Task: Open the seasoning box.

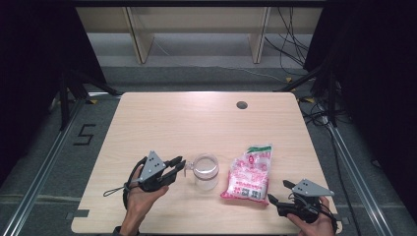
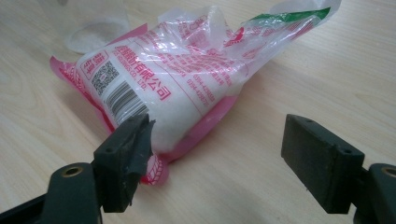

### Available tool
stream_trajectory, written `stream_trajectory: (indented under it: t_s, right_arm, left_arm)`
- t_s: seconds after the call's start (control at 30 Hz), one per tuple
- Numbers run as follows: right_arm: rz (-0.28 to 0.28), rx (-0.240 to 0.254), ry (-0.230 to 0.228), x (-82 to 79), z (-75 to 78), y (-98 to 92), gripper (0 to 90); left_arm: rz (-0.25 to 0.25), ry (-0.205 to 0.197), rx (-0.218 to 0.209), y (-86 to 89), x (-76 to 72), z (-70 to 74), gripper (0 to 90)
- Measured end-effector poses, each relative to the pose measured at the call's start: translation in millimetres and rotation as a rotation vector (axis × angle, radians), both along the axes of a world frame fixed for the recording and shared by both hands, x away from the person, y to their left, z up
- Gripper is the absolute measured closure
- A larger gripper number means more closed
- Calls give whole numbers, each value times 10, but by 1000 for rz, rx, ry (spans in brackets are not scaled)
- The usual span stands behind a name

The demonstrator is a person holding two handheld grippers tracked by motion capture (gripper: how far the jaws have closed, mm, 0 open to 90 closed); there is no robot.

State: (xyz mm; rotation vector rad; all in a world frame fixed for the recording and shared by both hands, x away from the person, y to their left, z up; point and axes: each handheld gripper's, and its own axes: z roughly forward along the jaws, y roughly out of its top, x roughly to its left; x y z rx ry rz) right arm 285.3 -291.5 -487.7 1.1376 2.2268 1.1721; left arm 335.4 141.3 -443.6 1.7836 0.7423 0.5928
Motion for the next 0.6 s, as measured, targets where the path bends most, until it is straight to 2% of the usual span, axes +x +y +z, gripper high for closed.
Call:
stream_trajectory:
  t_s: [0.07,0.1,0.17,0.23,0.3,0.37,0.4,0.47,0.5,0.53,0.57,0.6]
  right_arm:
    - [-9,-2,2,-7,0,7,252]
    - [5,-5,-5,5,-4,1,252]
    - [-14,7,5,-12,1,7,252]
    - [-9,-3,-5,-6,2,1,252]
    - [-21,9,7,-24,6,9,252]
    - [-2,-6,-15,-1,5,-5,252]
    - [0,1,-5,-1,4,4,252]
    - [-6,-7,-12,-16,7,12,252]
    - [-22,2,15,-46,24,30,252]
    - [-18,0,11,-45,26,34,252]
    - [1,-14,-16,-21,26,20,252]
    - [4,-4,-13,-19,25,28,252]
  left_arm:
    - [-7,-2,-1,-17,41,-5,834]
    - [-3,15,-10,-36,54,-17,853]
    - [-7,26,3,-72,99,-49,878]
    - [-15,49,-12,-98,120,-96,887]
    - [-30,55,-28,-107,135,-122,892]
    - [-20,56,-18,-108,136,-116,891]
    - [-17,58,-21,-110,135,-117,891]
    - [-16,59,-21,-110,134,-118,888]
    - [-16,59,-22,-109,134,-118,887]
    - [-16,60,-25,-109,134,-119,885]
    - [-16,61,-23,-108,132,-120,882]
    - [-16,59,-22,-109,131,-120,880]
